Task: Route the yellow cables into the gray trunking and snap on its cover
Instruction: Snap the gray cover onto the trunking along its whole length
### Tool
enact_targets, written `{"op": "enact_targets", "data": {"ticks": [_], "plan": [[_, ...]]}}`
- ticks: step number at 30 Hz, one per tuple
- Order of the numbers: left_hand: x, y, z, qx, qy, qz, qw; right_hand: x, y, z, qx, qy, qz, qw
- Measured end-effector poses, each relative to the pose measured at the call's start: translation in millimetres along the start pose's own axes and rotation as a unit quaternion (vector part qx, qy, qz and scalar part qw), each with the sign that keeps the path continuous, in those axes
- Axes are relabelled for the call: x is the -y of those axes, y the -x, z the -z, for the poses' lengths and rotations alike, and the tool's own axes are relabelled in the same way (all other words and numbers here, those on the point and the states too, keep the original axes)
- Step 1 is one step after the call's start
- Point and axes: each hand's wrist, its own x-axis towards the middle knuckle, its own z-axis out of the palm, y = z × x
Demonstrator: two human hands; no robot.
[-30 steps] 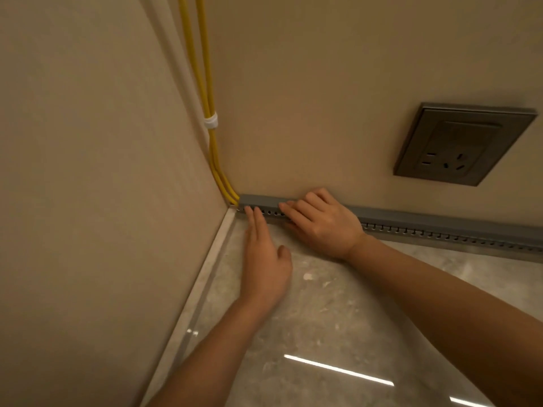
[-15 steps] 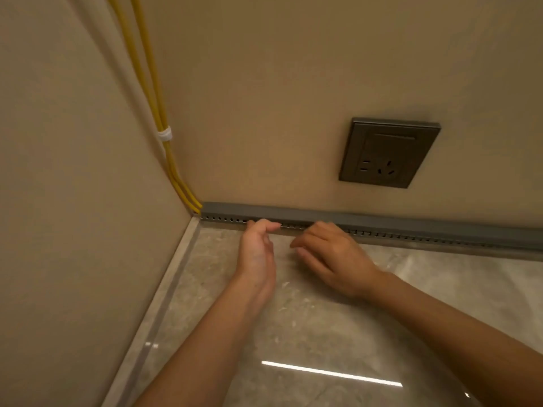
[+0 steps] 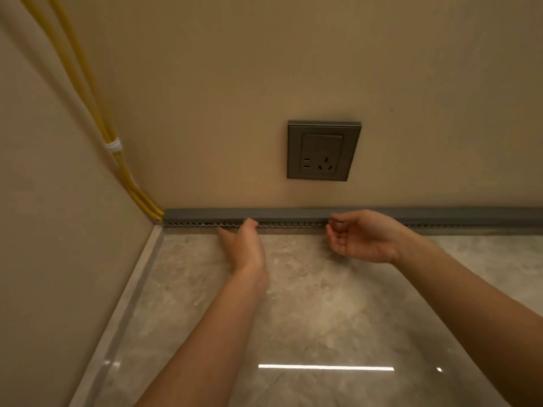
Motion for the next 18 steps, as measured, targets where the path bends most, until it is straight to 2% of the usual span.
{"op": "enact_targets", "data": {"ticks": [1, 3, 6, 8, 13, 18], "plan": [[4, 7, -8, -0.016, -0.007, -0.006, 1.000, 2, -1, 2, 0.005, 0.018, -0.006, 1.000], [17, 21, -27, 0.017, -0.040, 0.016, 0.999, 3, -1, 2, 0.025, 0.044, -0.010, 0.999], [34, 39, -61, 0.154, -0.087, 0.063, 0.982, 2, 0, 7, 0.058, 0.059, -0.002, 0.997], [41, 46, -84, 0.212, -0.122, 0.072, 0.967, 3, -1, 16, 0.067, 0.077, 0.007, 0.995], [52, 42, -108, 0.177, -0.206, 0.044, 0.961, 5, 4, 48, 0.036, 0.158, 0.034, 0.986], [59, 43, -118, 0.103, -0.214, 0.034, 0.971, 6, 29, 105, -0.015, 0.119, 0.056, 0.991]]}}
